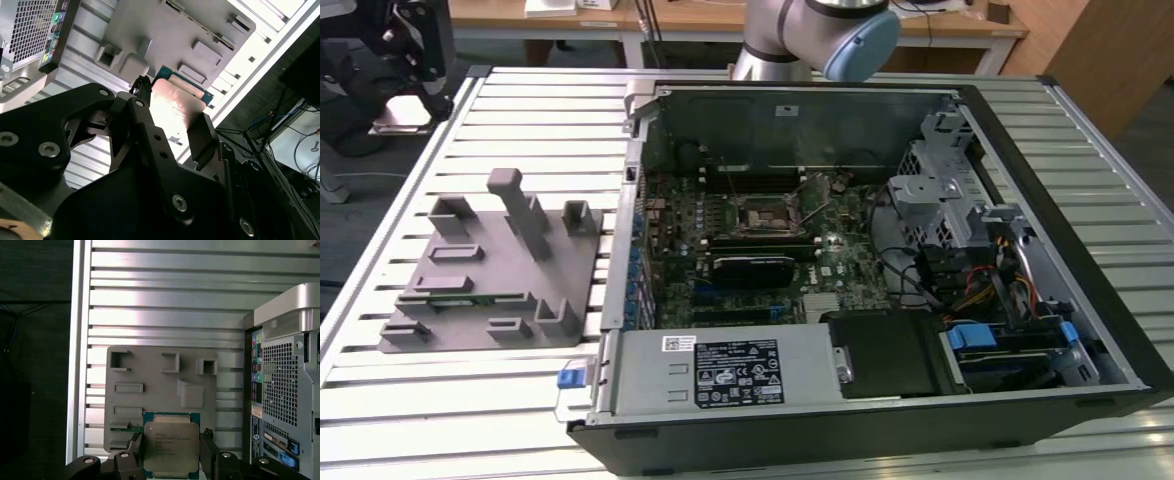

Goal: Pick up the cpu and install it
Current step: 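Pick up the cpu and move it towards the insertion slot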

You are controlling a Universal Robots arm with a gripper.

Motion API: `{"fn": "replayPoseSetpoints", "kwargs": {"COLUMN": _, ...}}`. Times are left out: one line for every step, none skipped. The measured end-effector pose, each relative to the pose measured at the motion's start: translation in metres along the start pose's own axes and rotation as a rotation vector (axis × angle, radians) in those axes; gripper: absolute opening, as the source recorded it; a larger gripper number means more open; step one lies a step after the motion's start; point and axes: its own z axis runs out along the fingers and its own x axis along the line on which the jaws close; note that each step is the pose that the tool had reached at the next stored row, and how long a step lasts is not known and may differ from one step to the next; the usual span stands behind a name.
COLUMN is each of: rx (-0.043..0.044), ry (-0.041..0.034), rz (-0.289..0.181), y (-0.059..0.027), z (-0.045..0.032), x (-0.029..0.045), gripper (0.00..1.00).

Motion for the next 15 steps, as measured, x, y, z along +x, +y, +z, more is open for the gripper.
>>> {"fn": "replayPoseSetpoints", "kwargs": {"rx": 0.0001, "ry": 0.0, "rz": 0.0, "y": 0.0, "z": 0.0, "x": -0.001, "gripper": 0.54}}
{"fn": "replayPoseSetpoints", "kwargs": {"rx": 0.0, "ry": 0.0, "rz": 0.0, "y": 0.0, "z": 0.0, "x": -0.002, "gripper": 0.54}}
{"fn": "replayPoseSetpoints", "kwargs": {"rx": 0.0, "ry": 0.0, "rz": 0.0, "y": 0.0, "z": 0.0, "x": -0.0029, "gripper": 0.54}}
{"fn": "replayPoseSetpoints", "kwargs": {"rx": 0.0001, "ry": 0.0001, "rz": 0.0, "y": 0.0, "z": -0.0001, "x": -0.0039, "gripper": 0.54}}
{"fn": "replayPoseSetpoints", "kwargs": {"rx": 0.0, "ry": 0.0, "rz": 0.0, "y": 0.0, "z": 0.0, "x": -0.0049, "gripper": 0.54}}
{"fn": "replayPoseSetpoints", "kwargs": {"rx": 0.0, "ry": 0.0, "rz": 0.0, "y": 0.0, "z": 0.0, "x": -0.0059, "gripper": 0.54}}
{"fn": "replayPoseSetpoints", "kwargs": {"rx": 0.0001, "ry": 0.0001, "rz": 0.0, "y": 0.0, "z": 0.0, "x": -0.0068, "gripper": 0.54}}
{"fn": "replayPoseSetpoints", "kwargs": {"rx": 0.0001, "ry": 0.0001, "rz": 0.0, "y": 0.0, "z": 0.0, "x": -0.0077, "gripper": 0.54}}
{"fn": "replayPoseSetpoints", "kwargs": {"rx": 0.0, "ry": 0.0, "rz": 0.0, "y": 0.0001, "z": 0.0, "x": -0.0086, "gripper": 0.54}}
{"fn": "replayPoseSetpoints", "kwargs": {"rx": 0.0, "ry": 0.0, "rz": 0.0, "y": 0.0001, "z": 0.0, "x": -0.0095, "gripper": 0.54}}
{"fn": "replayPoseSetpoints", "kwargs": {"rx": 0.0, "ry": 0.0001, "rz": 0.0, "y": 0.0001, "z": 0.0, "x": -0.0105, "gripper": 0.54}}
{"fn": "replayPoseSetpoints", "kwargs": {"rx": 0.0, "ry": 0.0001, "rz": 0.0, "y": 0.0001, "z": 0.0, "x": -0.0114, "gripper": 0.54}}
{"fn": "replayPoseSetpoints", "kwargs": {"rx": 0.0, "ry": 0.0, "rz": 0.0, "y": 0.0001, "z": 0.0, "x": -0.0127, "gripper": 0.54}}
{"fn": "replayPoseSetpoints", "kwargs": {"rx": 0.0, "ry": 0.0, "rz": 0.0, "y": 0.0001, "z": 0.0, "x": -0.014, "gripper": 0.54}}
{"fn": "replayPoseSetpoints", "kwargs": {"rx": 0.0, "ry": 0.0, "rz": 0.0, "y": 0.0001, "z": 0.0, "x": -0.0153, "gripper": 0.54}}
